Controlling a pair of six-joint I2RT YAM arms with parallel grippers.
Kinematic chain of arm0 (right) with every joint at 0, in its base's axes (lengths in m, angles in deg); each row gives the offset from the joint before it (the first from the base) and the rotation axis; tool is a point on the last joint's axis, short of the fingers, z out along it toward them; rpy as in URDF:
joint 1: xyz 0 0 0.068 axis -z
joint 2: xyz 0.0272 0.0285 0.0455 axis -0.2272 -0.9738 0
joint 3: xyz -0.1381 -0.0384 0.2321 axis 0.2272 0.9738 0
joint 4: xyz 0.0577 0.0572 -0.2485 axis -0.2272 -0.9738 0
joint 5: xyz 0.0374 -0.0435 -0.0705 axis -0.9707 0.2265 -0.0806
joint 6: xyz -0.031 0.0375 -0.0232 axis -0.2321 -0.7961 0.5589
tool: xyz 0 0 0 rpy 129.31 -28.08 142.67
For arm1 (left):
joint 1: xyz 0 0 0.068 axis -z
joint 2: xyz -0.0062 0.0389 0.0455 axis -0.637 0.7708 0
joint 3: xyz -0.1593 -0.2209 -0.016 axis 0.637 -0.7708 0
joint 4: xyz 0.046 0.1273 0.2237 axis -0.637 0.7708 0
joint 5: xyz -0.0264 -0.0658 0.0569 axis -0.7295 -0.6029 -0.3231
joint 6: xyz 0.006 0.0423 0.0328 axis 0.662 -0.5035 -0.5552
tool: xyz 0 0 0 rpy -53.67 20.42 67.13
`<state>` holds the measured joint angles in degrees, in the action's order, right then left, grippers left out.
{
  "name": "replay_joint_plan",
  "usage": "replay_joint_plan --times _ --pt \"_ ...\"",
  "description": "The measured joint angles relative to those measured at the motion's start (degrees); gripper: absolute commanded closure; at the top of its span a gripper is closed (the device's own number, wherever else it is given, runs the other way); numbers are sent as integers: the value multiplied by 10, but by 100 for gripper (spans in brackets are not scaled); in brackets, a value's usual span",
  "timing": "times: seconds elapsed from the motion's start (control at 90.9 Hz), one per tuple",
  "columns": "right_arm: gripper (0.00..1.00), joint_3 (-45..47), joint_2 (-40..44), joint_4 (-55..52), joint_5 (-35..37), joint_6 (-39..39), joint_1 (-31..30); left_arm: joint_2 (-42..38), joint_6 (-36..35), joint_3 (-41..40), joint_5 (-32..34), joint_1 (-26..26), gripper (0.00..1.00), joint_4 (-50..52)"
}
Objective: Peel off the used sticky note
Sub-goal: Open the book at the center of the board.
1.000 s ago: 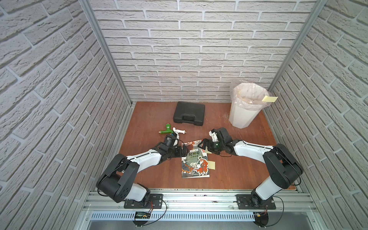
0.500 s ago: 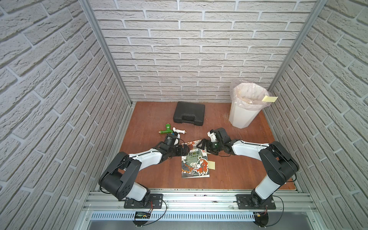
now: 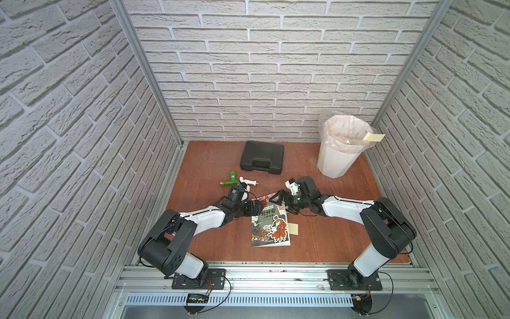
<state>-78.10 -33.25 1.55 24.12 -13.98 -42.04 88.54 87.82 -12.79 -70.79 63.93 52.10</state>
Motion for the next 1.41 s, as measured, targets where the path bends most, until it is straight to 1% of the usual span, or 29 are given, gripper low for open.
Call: replay_joint_plan --times 0.143,0.297,0.429,0.572,0.759,0.88,1.122,1.408 --pt "0 1 9 25 -18 -22 -3 -13 1 0 0 0 2 25" --pt "0 1 9 52 -35 -48 -16 -52 4 -1 5 -9 2 103" --pt "0 0 9 69 -42 -65 -31 -112 6 -1 18 -24 2 174" --pt "0 -19 -5 76 -46 -77 -52 -201 4 2 38 -50 2 249" --pt "0 -68 -47 85 -49 -90 -82 -315 4 14 59 -85 2 332" --pt "0 -106 -83 89 -51 -98 -99 -369 3 33 65 -89 2 377" --pt "0 -187 -148 80 -54 -104 -129 -459 -3 56 65 -89 2 433" --pt "0 -276 -234 39 -46 -89 -142 -533 -5 58 45 -89 2 463"
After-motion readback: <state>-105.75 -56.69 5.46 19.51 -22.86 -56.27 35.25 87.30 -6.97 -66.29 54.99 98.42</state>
